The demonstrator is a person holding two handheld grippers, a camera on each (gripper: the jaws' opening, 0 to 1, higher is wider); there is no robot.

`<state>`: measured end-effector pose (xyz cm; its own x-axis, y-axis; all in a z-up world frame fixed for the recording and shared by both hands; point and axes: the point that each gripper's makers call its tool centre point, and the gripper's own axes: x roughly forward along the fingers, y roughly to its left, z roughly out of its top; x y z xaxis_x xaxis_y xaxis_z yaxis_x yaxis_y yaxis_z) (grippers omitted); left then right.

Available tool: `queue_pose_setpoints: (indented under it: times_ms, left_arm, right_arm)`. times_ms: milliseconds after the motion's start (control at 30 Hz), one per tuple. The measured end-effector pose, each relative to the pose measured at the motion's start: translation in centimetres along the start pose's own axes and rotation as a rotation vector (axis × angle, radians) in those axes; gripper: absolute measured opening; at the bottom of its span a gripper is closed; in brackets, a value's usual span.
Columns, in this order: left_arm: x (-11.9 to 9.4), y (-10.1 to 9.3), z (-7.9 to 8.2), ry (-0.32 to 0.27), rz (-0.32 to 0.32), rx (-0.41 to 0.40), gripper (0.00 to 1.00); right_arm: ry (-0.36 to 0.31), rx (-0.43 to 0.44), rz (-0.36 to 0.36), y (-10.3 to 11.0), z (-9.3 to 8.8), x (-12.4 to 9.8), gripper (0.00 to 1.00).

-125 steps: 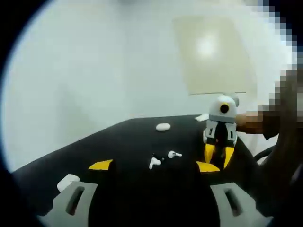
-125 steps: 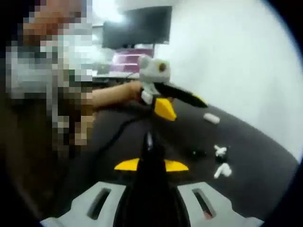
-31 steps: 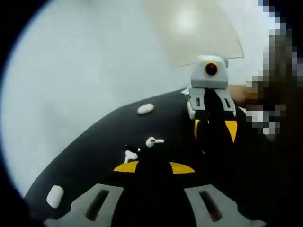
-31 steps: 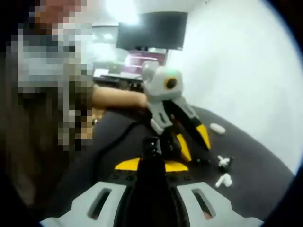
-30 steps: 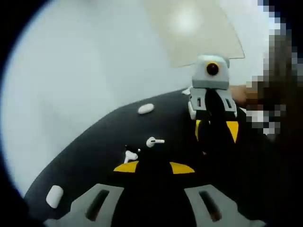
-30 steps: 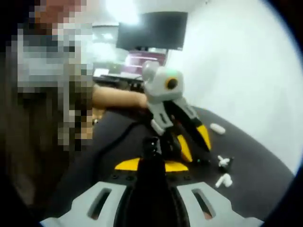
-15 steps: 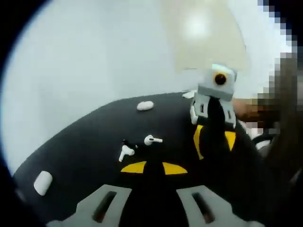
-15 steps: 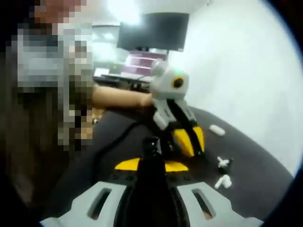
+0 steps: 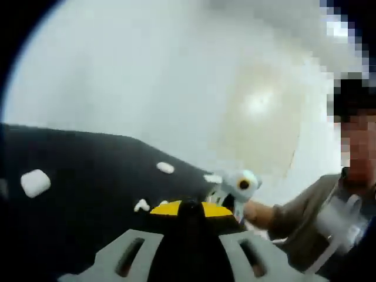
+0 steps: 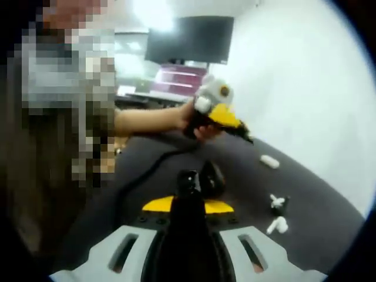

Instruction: Pick up three earphones and place each one into its charging case using tactile feedback, ensure that each earphone is properly inserted and securely positioned inside the case.

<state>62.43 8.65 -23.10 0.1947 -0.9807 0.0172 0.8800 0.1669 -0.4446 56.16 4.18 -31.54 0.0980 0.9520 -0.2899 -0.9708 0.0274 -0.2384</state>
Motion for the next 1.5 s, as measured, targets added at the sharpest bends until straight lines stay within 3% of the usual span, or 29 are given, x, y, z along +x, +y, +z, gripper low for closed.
queue_pose_setpoints:
  times_ms: [67,267,467,767,867,967,1033,1100,1300,1500]
  left_arm:
    - [-0.2,-1.1,0.6,-0.040,-0.067,-0.046,0.09]
    - [-0.7,-3.1,1.6,-0.101,-0.170,-0.064,0.09]
    - [-0.5,-2.9,0.6,-0.055,-0.116,0.009,0.09]
    - [0.9,-1.9,-4.0,0.179,-0.041,0.159,0.09]
    - [1.2,-1.6,-5.0,0.225,-0.026,0.219,0.09]
    - [1.7,-1.6,-5.3,0.226,-0.033,0.230,0.10]
    - [1.6,-0.3,-5.2,0.237,0.029,0.306,0.20]
    - [1.3,0.1,-4.8,0.226,0.051,0.343,0.32]
    - [0.1,-0.3,-2.0,0.124,0.056,0.336,0.27]
    - [0.3,-0.5,-2.6,0.153,0.053,0.352,0.25]
  right_arm:
    - [-0.001,0.000,0.001,0.1,0.0,0.0,0.19]
    - [-0.002,-0.001,0.001,0.1,0.0,0.1,0.19]
    - [-0.003,-0.003,0.001,0.2,0.0,0.1,0.19]
    - [-0.004,-0.007,-0.001,0.3,0.1,0.1,0.19]
    - [-0.004,-0.007,0.000,0.4,0.1,0.1,0.19]
    - [-0.005,-0.009,-0.003,0.3,0.1,0.1,0.19]
    - [-0.005,-0.007,-0.001,0.3,0.1,0.0,0.19]
    - [-0.005,-0.008,-0.002,0.2,0.1,0.0,0.19]
    - [-0.005,-0.007,-0.001,0.3,0.1,0.0,0.19]
    - [-0.006,-0.004,-0.001,0.3,0.1,-0.1,0.19]
